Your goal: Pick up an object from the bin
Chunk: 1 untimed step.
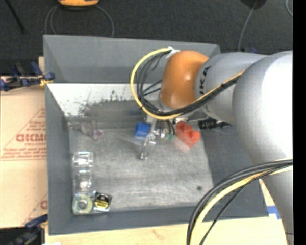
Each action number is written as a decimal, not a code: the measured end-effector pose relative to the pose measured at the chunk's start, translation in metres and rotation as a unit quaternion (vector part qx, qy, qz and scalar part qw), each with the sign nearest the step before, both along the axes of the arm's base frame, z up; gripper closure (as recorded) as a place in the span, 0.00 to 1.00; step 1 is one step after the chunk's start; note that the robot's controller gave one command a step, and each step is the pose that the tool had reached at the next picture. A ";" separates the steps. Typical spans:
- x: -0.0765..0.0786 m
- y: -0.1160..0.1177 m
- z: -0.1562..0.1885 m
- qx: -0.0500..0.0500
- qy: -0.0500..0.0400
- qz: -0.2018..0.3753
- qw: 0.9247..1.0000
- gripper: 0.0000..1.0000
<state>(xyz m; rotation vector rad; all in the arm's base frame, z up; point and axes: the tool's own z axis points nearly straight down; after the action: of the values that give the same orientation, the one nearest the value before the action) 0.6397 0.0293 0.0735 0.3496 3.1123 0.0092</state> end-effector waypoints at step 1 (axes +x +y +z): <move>0.003 0.000 0.005 -0.001 -0.006 0.001 1.000 1.00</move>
Offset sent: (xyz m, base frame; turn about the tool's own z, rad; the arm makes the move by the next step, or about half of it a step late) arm 0.0000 0.0000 0.0000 0.0000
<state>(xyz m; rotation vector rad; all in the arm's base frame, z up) 0.6428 0.0291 0.0783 0.3467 3.1013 0.0094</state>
